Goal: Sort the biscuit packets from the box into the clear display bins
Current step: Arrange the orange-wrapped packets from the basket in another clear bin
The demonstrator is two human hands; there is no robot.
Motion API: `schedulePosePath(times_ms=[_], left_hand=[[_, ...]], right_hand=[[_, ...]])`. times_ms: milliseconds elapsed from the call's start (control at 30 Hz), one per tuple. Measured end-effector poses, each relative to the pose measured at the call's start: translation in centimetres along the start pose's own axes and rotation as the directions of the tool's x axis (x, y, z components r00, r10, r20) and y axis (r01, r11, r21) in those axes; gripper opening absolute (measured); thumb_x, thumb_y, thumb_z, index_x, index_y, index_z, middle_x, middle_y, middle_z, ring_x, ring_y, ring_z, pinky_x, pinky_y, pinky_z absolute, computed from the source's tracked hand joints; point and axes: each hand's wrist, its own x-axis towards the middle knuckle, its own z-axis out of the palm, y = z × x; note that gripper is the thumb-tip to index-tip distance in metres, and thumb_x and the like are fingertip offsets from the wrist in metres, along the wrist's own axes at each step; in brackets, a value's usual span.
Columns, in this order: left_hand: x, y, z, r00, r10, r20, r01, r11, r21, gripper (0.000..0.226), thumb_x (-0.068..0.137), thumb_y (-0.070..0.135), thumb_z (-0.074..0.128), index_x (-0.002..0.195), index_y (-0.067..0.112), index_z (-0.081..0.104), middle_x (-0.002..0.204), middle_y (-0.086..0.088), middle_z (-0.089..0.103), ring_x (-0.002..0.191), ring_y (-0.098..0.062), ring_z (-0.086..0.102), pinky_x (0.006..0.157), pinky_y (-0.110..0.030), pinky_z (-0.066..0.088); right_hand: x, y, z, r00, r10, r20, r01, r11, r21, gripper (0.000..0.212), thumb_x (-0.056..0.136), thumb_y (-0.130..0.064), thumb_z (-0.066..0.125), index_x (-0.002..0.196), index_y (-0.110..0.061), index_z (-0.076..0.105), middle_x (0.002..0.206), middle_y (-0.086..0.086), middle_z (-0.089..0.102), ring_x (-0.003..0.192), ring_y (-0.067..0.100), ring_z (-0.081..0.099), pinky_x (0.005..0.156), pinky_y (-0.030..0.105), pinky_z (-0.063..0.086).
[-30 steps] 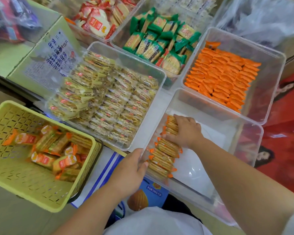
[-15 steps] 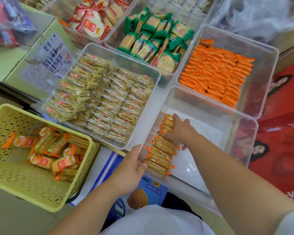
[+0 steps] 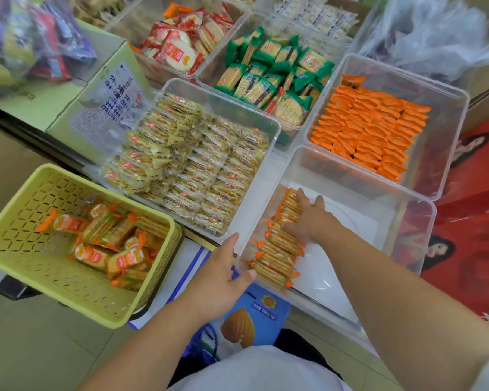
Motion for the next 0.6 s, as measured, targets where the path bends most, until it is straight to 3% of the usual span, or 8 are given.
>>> schedulePosePath(times_ms=[100, 167, 233, 300, 367, 467, 600], left_hand=[[-2.6, -1.3, -1.7, 0.99, 0.098, -0.103, -0.097, 0.995, 0.019, 0.071, 0.097, 0.051, 0.063, 0.156, 0.052, 0.023, 0.148, 0.025, 0.04, 0.119, 0.002, 0.054, 0.099, -0.025, 0.048], [-4.4, -1.9, -3.8, 0.972, 0.157, -0.177, -0.166, 0.985, -0.041, 0.046, 0.092, 0.051, 0.067, 0.132, 0.062, 0.048, 0.123, 0.027, 0.06, 0.1, 0.001, 0.062, 0.083, -0.019, 0.05], [-5.9, -2.7, -6.7, 0.946, 0.186, -0.264, -0.218, 0.971, -0.097, 0.027, 0.084, 0.052, 0.066, 0.11, 0.058, 0.063, 0.1, 0.021, 0.068, 0.086, -0.005, 0.064, 0.071, -0.016, 0.05], [-6.7, -3.9, -10.0, 0.918, 0.184, -0.352, -0.229, 0.969, -0.089, 0.021, 0.083, 0.045, 0.069, 0.103, 0.051, 0.066, 0.092, 0.018, 0.069, 0.079, -0.007, 0.063, 0.068, -0.017, 0.051], [-6.4, -6.0, -13.7, 0.884, 0.159, -0.439, -0.19, 0.981, -0.026, 0.016, 0.088, 0.034, 0.077, 0.099, 0.042, 0.069, 0.086, 0.015, 0.069, 0.075, -0.006, 0.062, 0.072, -0.029, 0.055], [-4.8, -9.1, -19.0, 0.855, 0.142, -0.499, -0.066, 0.984, 0.167, 0.033, 0.084, 0.036, 0.082, 0.113, 0.032, 0.067, 0.099, 0.01, 0.067, 0.085, -0.01, 0.063, 0.079, -0.039, 0.055], [-1.8, -11.7, -23.8, 0.922, 0.074, -0.38, 0.119, 0.881, 0.458, 0.084, 0.077, 0.057, 0.082, 0.145, 0.024, 0.048, 0.137, -0.008, 0.052, 0.122, -0.03, 0.057, 0.1, -0.043, 0.049]], right_hand=[[-2.0, 0.0, 0.1, 0.997, -0.023, -0.076, 0.018, 0.998, -0.068, 0.102, 0.087, -0.064, 0.062, 0.158, -0.043, -0.009, 0.17, 0.007, -0.003, 0.146, 0.046, 0.029, 0.111, 0.057, 0.039], [-3.9, -0.4, 0.6, 0.982, -0.018, -0.189, 0.001, 0.996, -0.088, 0.097, 0.088, -0.066, 0.059, 0.159, -0.039, -0.001, 0.169, 0.008, 0.007, 0.145, 0.044, 0.028, 0.108, 0.057, 0.041], [-6.3, -1.8, 1.4, 0.943, -0.055, -0.328, 0.036, 0.997, -0.065, 0.089, 0.089, -0.064, 0.06, 0.159, -0.034, 0.014, 0.166, 0.01, 0.02, 0.144, 0.041, 0.031, 0.105, 0.056, 0.044], [-9.0, -4.3, 2.5, 0.878, -0.156, -0.452, 0.173, 0.985, -0.006, 0.08, 0.089, -0.057, 0.065, 0.156, -0.029, 0.031, 0.16, 0.01, 0.034, 0.142, 0.037, 0.034, 0.105, 0.053, 0.043], [-11.9, -7.7, 3.9, 0.813, -0.275, -0.513, 0.326, 0.945, 0.011, 0.071, 0.089, -0.054, 0.066, 0.15, -0.026, 0.043, 0.152, 0.008, 0.043, 0.138, 0.032, 0.039, 0.109, 0.049, 0.039], [-15.9, -13.3, 6.5, 0.779, -0.411, -0.474, 0.479, 0.877, 0.027, 0.067, 0.092, -0.062, 0.055, 0.149, -0.027, 0.046, 0.148, 0.0, 0.043, 0.135, 0.023, 0.042, 0.111, 0.041, 0.04], [-19.0, -18.4, 10.0, 0.793, -0.457, -0.403, 0.544, 0.829, 0.128, 0.065, 0.092, -0.066, 0.051, 0.15, -0.038, 0.041, 0.15, -0.013, 0.028, 0.135, 0.011, 0.039, 0.108, 0.032, 0.043]])
